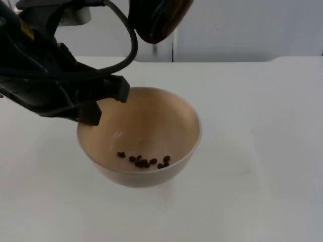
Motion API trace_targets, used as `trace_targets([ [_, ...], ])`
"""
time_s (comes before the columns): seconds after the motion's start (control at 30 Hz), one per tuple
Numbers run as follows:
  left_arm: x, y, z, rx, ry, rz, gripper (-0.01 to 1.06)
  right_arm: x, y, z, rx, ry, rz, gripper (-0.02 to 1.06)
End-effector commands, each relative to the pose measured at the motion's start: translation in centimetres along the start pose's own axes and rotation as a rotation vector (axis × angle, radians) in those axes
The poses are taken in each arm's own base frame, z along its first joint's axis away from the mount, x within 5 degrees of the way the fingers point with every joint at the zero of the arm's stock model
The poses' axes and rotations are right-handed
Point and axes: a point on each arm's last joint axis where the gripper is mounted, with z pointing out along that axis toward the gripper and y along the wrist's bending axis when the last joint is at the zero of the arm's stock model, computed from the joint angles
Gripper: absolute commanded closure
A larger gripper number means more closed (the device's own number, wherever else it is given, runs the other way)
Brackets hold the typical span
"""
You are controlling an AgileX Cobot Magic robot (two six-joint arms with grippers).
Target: Pick up the bowl with the left hand and pour the coffee beans from the cup into the bowl with the right hand.
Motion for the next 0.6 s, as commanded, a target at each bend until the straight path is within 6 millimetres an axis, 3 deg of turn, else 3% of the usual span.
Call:
trace_targets([
  [0.0, -0.3, -0.2, -0.3, 0.014, -0.030, -0.017, 1.05, 0.3, -0.8, 0.0, -0.009, 0.008, 0.041, 1.04],
  [0.33, -0.3, -0.2, -0.3, 0.014, -0.030, -0.017, 1.05, 1.0, -0.8, 0.9, -0.081, 0.063, 0.111, 1.04],
  [0.57, -0.3, -0.2, -0.3, 0.014, -0.030, -0.017, 1.05, 2.6, -1.8, 2.2, -0.182, 0.146, 0.228, 1.04],
])
